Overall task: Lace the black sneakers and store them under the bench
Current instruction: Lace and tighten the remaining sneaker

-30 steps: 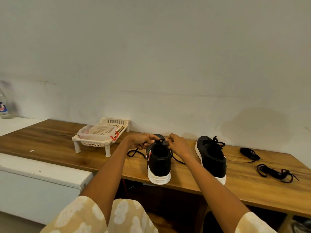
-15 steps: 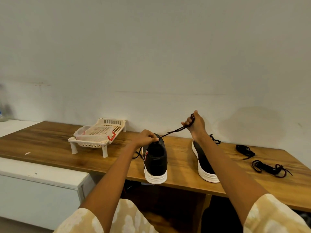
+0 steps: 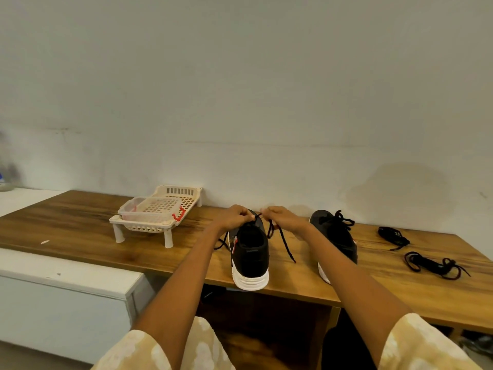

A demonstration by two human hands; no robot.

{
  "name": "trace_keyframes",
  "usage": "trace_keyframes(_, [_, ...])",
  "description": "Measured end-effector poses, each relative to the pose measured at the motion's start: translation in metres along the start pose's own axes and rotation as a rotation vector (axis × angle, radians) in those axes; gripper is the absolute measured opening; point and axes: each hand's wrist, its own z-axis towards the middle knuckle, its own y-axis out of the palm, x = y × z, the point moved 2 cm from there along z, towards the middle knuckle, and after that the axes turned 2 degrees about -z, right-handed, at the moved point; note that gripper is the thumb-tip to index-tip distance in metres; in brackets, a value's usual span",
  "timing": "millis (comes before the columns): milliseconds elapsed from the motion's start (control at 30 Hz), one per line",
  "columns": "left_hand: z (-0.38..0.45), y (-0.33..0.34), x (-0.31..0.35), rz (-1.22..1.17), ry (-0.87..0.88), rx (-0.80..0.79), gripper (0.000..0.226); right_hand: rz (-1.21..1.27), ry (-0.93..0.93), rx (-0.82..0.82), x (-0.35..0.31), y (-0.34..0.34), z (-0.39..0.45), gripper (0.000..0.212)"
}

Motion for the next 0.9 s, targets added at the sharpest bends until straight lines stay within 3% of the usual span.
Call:
trace_keyframes(133, [-0.004,0.000,-0.002,-0.074,0.005,-0.004,0.016,0.654,-0.023,0.244,-0.005,-0.020,0.003,0.030])
trace_keyframes(267, [-0.004,-0.001,0.000,-0.082,0.002,-0.035,0.014,1.025,-0.054,0.361,-0.011,-0.031,0.003,0.037])
trace_keyframes(333, [-0.005,-0.002,0.001,-0.093,-0.011,-0.032,0.015,0.826,-0.049,0.307,-0.017,-0.028,0.003,0.038])
trace_keyframes(433, [-0.005,-0.002,0.001,-0.116,-0.043,-0.026,0.018,0.203,-0.103,0.118,-0.015,-0.015,0.000,0.032])
trace_keyframes(533, [-0.005,0.000,-0.005,-0.162,-0.092,-0.034,0.018,-0.029,-0.126,-0.041,-0.008,-0.004,-0.002,0.019])
trace_keyframes(600, [-0.006,0.000,-0.007,-0.174,-0.110,-0.034,0.019,-0.166,-0.135,-0.045,-0.004,-0.001,-0.001,0.014])
trace_keyframes(900, [-0.011,-0.002,-0.013,-0.306,-0.075,-0.035,0.015,-0.123,-0.097,0.151,-0.002,0.009,0.009,0.013])
